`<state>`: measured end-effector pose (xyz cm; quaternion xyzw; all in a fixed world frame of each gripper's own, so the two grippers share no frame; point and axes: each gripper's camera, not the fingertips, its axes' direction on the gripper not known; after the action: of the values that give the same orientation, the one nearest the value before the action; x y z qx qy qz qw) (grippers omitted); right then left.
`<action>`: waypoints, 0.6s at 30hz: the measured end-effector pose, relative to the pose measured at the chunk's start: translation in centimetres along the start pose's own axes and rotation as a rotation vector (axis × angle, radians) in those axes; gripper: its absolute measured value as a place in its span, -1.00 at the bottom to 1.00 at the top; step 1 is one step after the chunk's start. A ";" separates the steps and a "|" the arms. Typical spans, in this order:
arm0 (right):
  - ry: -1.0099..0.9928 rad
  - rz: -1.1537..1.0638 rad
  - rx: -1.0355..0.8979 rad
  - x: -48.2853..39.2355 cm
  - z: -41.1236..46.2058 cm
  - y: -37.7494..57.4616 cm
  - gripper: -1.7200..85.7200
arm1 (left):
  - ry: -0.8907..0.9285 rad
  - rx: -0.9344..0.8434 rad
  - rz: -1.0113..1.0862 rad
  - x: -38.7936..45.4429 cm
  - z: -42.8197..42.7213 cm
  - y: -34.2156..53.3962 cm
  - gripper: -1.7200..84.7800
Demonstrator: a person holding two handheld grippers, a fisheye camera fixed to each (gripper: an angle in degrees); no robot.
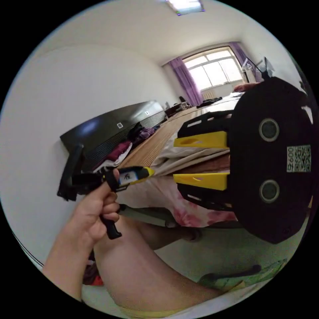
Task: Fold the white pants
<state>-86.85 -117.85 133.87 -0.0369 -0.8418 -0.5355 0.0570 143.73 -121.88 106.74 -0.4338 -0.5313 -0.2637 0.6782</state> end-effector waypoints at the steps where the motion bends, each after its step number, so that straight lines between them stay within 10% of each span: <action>1: -0.008 -0.006 -0.007 -0.2 0.4 0.0 -0.78 | -0.002 -0.004 0.008 0.6 -0.3 -0.3 -0.92; 18: 0.199 -0.115 -0.157 3.5 2.7 13.4 -0.98 | 0.084 -0.005 -0.057 15.8 3.0 -2.1 -0.85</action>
<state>-88.80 -109.68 145.25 0.0604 -0.7882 -0.6032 0.1063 145.25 -118.61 122.60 -0.4085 -0.5137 -0.3022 0.6913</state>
